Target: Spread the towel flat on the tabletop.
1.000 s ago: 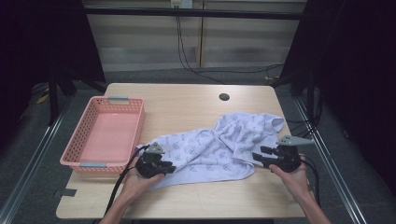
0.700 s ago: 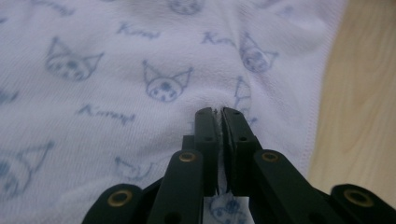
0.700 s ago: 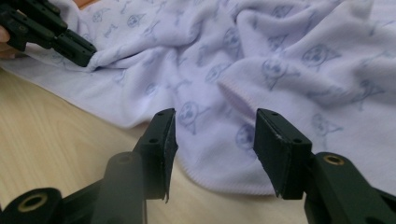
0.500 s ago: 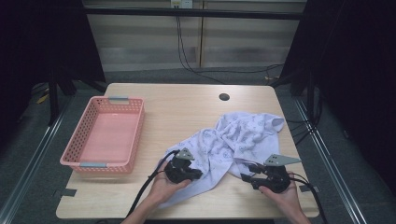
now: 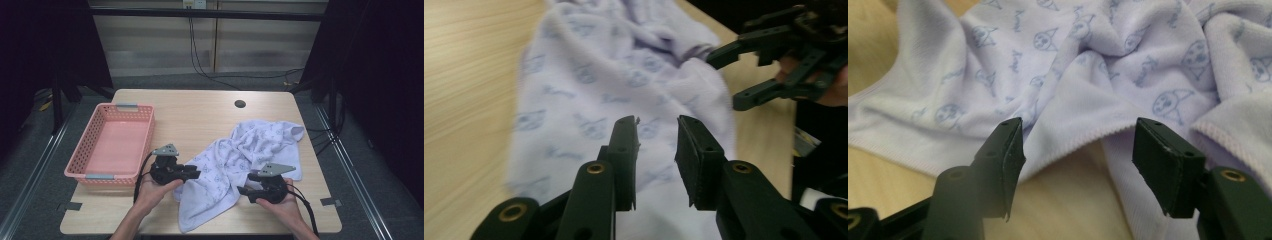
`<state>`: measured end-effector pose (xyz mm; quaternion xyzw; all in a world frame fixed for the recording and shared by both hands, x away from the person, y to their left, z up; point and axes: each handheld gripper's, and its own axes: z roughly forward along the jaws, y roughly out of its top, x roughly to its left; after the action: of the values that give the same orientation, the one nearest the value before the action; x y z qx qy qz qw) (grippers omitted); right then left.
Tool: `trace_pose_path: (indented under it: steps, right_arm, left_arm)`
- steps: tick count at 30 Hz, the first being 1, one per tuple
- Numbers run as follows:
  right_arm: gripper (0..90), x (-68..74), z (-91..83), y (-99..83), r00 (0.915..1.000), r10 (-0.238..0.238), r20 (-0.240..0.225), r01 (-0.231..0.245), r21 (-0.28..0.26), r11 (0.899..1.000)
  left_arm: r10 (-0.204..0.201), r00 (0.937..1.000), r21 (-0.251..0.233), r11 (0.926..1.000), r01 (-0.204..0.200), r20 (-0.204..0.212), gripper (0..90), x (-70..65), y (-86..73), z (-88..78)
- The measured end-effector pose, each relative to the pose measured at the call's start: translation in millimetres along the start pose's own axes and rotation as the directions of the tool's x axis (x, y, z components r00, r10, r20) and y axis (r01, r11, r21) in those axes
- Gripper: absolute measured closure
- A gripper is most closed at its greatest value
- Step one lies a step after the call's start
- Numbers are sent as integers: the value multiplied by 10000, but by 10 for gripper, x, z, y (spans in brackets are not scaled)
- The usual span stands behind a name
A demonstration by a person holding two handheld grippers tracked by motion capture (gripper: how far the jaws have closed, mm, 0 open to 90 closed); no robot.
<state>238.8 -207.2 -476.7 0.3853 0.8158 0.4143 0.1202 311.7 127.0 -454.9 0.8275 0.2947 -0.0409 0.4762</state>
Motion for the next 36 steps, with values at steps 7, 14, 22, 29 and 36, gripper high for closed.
trace_pose_path:
  steps: [7,14,22,29,36]
  right_arm:
    - [668,-106,316,-11,9996,59,274,-84,907,9958]
    - [861,-566,197,-20,9839,460,1728,-629,939,9936]
    - [847,-995,202,17,9689,605,2399,-835,867,9927]
    - [474,-867,-73,50,9712,1199,2058,-1202,-110,9927]
    - [472,-293,-332,-215,9976,676,135,-680,343,9971]
  left_arm:
    - [56,9996,1390,9903,-17,-271,620,107,-131,279]
    - [-129,9995,834,9964,152,-283,644,122,-132,190]
    - [336,9992,1193,9924,-308,-212,631,83,-164,317]
    - [19,9987,562,9984,10,-514,542,99,-171,113]
    - [-177,9934,1101,9935,302,-1136,516,163,-356,65]
